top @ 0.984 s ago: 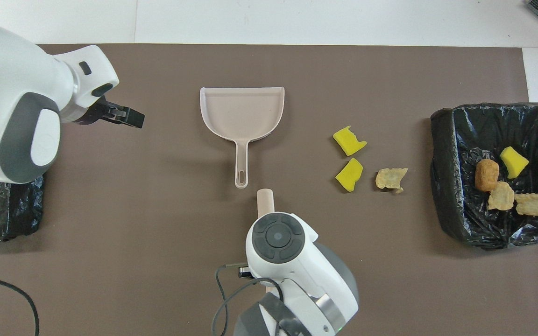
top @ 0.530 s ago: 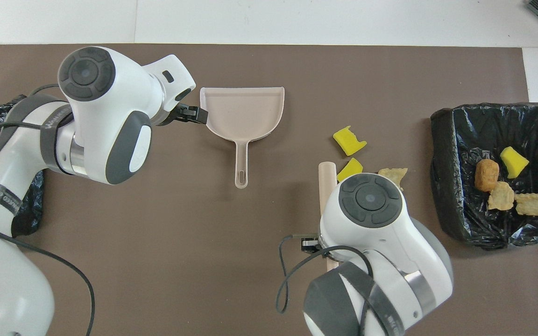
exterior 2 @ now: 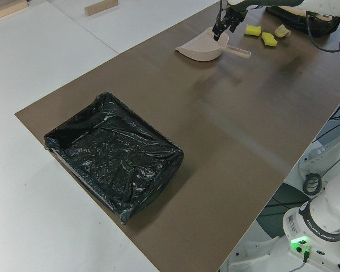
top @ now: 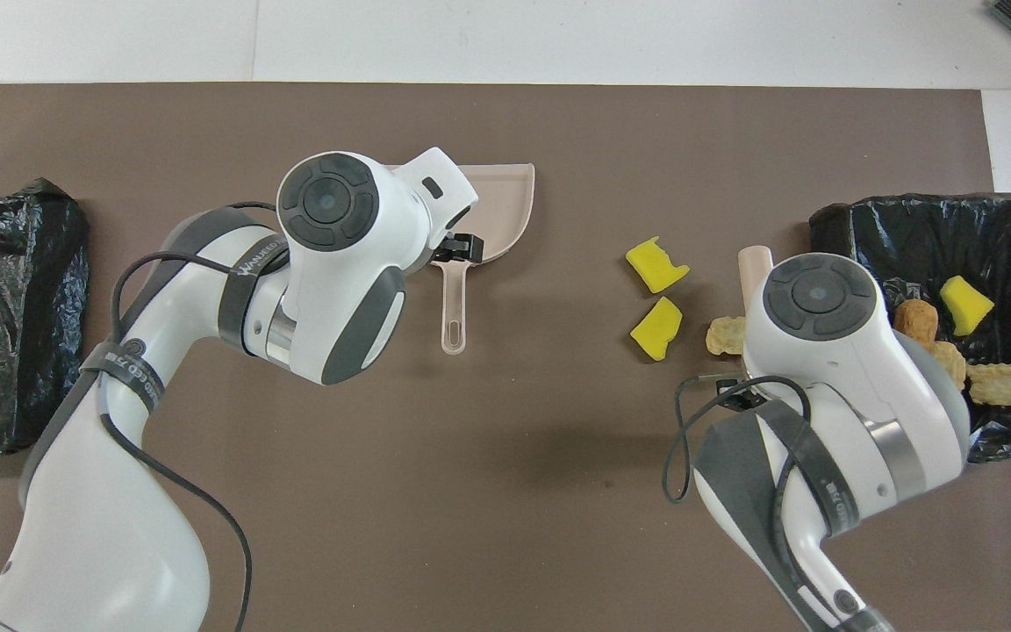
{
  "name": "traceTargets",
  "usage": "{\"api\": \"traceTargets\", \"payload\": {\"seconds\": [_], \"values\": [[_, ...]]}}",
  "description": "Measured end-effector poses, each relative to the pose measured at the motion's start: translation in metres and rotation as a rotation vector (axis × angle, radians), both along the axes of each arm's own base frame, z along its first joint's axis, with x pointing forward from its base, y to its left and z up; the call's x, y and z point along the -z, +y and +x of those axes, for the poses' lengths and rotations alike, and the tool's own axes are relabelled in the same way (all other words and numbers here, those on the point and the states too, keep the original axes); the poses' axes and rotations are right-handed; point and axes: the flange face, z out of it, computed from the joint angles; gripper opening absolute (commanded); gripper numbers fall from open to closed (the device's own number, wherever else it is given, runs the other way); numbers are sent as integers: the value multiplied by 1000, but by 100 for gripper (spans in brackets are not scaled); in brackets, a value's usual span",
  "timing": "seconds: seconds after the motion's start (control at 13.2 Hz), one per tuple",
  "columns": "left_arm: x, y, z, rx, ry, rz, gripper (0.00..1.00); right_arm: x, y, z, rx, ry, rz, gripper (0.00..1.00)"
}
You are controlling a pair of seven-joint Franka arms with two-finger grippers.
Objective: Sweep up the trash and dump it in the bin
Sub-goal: 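Grasp the dustpan handle with the left gripper while the right grasps the brush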
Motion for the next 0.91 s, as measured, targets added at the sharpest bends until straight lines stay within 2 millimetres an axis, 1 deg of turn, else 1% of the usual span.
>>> {"api": "traceTargets", "payload": {"seconds": [0.08, 0.23, 0.3, 0.38, 0.45, 0.53, 0.68, 0.91], "values": [[13, -13, -10, -20, -1, 26, 100, 12, -7, 6, -6, 2, -7, 0], [44, -35, -24, -58, -18, 51, 100, 40, -12, 15, -18, 9, -9, 0], [55, -40, -28, -73, -18, 54, 96, 52, -12, 18, -22, 16, -5, 0], [61, -41, -29, -84, -14, 57, 88, 62, -10, 20, -22, 25, 4, 0], [61, -40, -28, -95, -14, 57, 86, 67, -6, 19, -11, 36, 26, 0], [59, -38, -26, -106, -17, 55, 81, 70, 2, 17, 15, 49, 70, 0], [54, -36, -27, -113, -17, 55, 74, 69, 20, 12, 59, 80, 191, 0], [57, -32, -36, -114, -2, 65, 68, 66, 48, 8, 56, 94, 264, 0]]}}
